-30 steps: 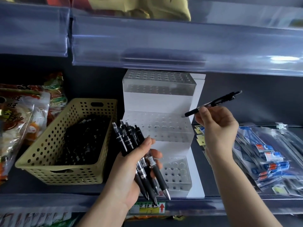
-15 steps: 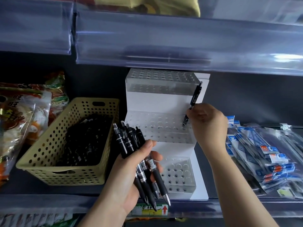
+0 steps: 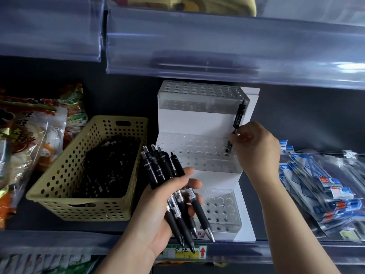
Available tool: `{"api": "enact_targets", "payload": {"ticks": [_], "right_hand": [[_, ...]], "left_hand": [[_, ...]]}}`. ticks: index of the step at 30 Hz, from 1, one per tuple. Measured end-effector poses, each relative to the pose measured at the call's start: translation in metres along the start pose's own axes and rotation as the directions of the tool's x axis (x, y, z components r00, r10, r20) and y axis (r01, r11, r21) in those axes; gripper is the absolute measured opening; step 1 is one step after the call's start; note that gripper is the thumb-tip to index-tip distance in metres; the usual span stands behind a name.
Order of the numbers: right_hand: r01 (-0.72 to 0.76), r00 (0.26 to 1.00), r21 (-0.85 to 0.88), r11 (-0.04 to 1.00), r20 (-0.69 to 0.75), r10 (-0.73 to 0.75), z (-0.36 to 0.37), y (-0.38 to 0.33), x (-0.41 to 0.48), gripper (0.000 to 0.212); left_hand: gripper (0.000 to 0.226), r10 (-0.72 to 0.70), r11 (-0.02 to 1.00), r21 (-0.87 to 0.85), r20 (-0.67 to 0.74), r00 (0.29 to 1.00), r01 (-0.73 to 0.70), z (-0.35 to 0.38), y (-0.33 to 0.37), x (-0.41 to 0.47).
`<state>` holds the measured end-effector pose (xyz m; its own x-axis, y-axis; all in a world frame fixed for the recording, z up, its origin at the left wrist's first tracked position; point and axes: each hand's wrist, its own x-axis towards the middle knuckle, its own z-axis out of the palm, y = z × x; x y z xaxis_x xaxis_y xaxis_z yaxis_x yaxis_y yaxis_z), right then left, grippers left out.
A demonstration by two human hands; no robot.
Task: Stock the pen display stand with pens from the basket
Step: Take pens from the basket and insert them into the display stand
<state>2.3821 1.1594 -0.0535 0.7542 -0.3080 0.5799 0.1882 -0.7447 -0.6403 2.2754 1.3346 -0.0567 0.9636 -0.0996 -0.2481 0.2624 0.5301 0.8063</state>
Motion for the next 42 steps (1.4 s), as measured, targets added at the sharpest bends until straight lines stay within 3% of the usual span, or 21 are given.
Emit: {"api": "enact_targets", "payload": {"ticks": [4, 8, 10, 11, 13, 14, 16, 19, 22, 24, 30, 33, 37, 39, 42], "right_hand": [[-0.110, 0.988, 0.016, 0.994, 0.109, 0.107, -0.004, 0.002, 0.001, 0.008], [-0.030, 1.000, 0.048, 0.998, 0.006, 0.030, -0.021, -0.018, -0.004, 0.020], [-0.006, 0.976, 0.113, 0.994, 0.217, -0.018, -0.034, -0.033, -0.006, 0.031], [-0.041, 0.903, 0.141, 0.989, 0.429, -0.024, -0.040, -0.041, -0.009, 0.039], [-0.137, 0.639, 0.185, 0.973, 0.767, -0.056, -0.049, -0.055, -0.018, 0.045], [-0.179, 0.549, 0.232, 0.956, 0.830, -0.099, -0.050, -0.059, -0.022, 0.040], [-0.289, 0.513, 0.358, 0.888, 0.841, -0.173, -0.047, -0.061, -0.027, 0.025], [-0.436, 0.543, 0.449, 0.780, 0.822, -0.171, -0.041, -0.059, -0.030, 0.020], [-0.511, 0.693, 0.546, 0.664, 0.719, -0.058, -0.036, -0.055, -0.028, 0.020], [-0.507, 0.747, 0.580, 0.637, 0.665, -0.011, -0.037, -0.052, -0.025, 0.022], [-0.508, 0.591, 0.487, 0.710, 0.797, -0.124, -0.038, -0.043, -0.026, 0.009], [-0.518, 0.650, 0.564, 0.643, 0.748, -0.133, -0.038, -0.041, -0.024, 0.005], [-0.408, 0.878, 0.745, 0.528, 0.479, 0.002, -0.038, -0.035, -0.015, 0.006], [-0.288, 0.950, 0.764, 0.578, 0.304, 0.070, -0.037, -0.030, -0.011, 0.009], [-0.139, 0.990, 0.663, 0.736, 0.082, 0.113, -0.031, -0.019, -0.010, 0.011]], "left_hand": [[0.037, -0.013, 1.000, 0.027, 0.057, 0.998, 0.012, 0.000, 0.000, 0.000], [0.038, 0.022, 0.996, 0.082, 0.028, 0.999, -0.024, 0.003, 0.001, 0.000], [0.043, 0.081, 0.993, 0.089, -0.013, 0.997, -0.080, 0.005, 0.001, 0.002], [0.041, 0.107, 0.991, 0.090, -0.035, 0.994, -0.104, 0.005, 0.001, 0.003], [0.033, 0.143, 0.987, 0.077, -0.061, 0.988, -0.138, 0.006, 0.002, 0.004], [0.029, 0.150, 0.987, 0.069, -0.065, 0.987, -0.146, 0.006, 0.002, 0.004], [0.025, 0.149, 0.987, 0.066, -0.059, 0.987, -0.145, 0.007, 0.003, 0.003], [0.029, 0.131, 0.988, 0.086, -0.033, 0.991, -0.128, 0.006, 0.002, 0.002], [0.026, 0.087, 0.991, 0.102, 0.024, 0.996, -0.089, 0.007, 0.000, 0.000], [0.014, 0.087, 0.990, 0.110, 0.036, 0.996, -0.091, 0.008, -0.001, 0.000], [0.007, 0.151, 0.961, 0.234, 0.017, 0.988, -0.151, 0.008, -0.001, 0.001], [0.015, 0.137, 0.966, 0.222, -0.012, 0.990, -0.131, 0.008, -0.002, 0.002], [0.030, 0.114, 0.974, 0.203, -0.060, 0.992, -0.100, 0.007, -0.004, 0.004], [0.031, 0.114, 0.973, 0.209, -0.065, 0.991, -0.098, 0.006, -0.004, 0.004], [0.031, 0.097, 0.978, 0.190, -0.066, 0.993, -0.083, 0.006, -0.006, 0.005]]}}
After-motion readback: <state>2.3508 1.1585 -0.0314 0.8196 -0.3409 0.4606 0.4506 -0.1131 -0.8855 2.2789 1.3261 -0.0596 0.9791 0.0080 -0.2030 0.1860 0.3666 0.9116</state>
